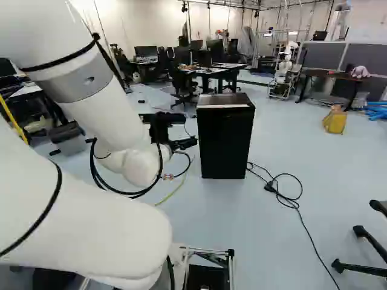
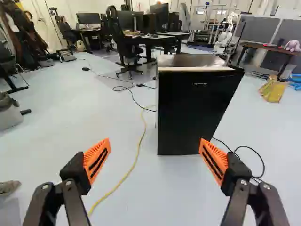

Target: Grab a drink from the fridge

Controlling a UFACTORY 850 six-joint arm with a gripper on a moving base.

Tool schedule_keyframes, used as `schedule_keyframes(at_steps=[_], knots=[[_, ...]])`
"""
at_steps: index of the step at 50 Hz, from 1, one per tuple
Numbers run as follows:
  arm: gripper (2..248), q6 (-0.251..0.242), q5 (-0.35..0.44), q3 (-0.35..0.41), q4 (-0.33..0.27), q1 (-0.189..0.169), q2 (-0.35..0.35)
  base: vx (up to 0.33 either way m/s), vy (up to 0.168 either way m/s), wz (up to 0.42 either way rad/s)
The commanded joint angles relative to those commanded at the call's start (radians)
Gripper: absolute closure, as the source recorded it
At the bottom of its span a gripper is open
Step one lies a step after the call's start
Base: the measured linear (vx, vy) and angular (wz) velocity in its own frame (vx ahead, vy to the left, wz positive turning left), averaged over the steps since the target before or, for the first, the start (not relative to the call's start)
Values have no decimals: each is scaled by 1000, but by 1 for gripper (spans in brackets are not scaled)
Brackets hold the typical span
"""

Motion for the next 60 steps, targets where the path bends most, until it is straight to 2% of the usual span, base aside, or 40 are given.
schedule_keyframes(at_steps=[60], knots=[[3, 0, 0, 0, 0, 0, 0, 0, 0, 0]])
